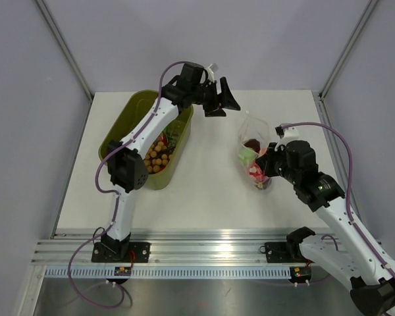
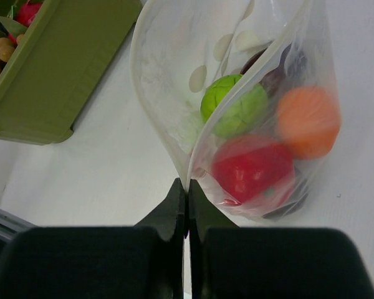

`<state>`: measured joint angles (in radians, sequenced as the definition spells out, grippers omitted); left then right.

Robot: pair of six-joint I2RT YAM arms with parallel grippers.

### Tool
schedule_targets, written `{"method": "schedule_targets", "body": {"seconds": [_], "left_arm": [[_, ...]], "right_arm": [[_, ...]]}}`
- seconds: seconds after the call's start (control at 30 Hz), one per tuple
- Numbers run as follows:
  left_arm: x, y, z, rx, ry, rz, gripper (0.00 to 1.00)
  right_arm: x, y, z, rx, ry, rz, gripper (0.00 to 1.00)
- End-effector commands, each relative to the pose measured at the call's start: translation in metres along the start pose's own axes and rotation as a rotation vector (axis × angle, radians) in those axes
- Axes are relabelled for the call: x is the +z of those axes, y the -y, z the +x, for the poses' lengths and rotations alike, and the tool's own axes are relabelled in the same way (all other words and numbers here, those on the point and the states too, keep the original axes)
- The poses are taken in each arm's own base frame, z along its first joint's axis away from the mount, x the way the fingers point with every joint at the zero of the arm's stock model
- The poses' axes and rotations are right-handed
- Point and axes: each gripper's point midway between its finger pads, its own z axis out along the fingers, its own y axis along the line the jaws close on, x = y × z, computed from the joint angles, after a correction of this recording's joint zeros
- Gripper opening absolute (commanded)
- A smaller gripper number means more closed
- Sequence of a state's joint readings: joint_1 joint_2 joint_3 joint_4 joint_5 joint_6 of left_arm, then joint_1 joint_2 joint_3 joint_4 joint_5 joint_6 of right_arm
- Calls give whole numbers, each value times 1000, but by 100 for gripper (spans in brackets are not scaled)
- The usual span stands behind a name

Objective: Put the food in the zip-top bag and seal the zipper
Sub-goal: Zip the zipper food storage bag at the center of the board.

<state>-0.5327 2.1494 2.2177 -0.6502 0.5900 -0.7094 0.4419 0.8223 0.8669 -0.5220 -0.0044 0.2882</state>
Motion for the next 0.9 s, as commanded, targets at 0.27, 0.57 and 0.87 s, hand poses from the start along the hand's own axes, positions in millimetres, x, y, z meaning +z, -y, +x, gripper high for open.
{"method": "schedule_targets", "body": {"seconds": [0.27,0.57,0.87], "left_arm": [[17,14,6,-67,-34,72,79],[40,0,0,-118,-28,40,76],[47,-7,20,-126,-70,15,72]], "right_arm": [[0,-22,9,-4,-59,-129,0],[3,-22,12,6,-67,-126,0],[2,-20,14,9,-74,-119,0]]}}
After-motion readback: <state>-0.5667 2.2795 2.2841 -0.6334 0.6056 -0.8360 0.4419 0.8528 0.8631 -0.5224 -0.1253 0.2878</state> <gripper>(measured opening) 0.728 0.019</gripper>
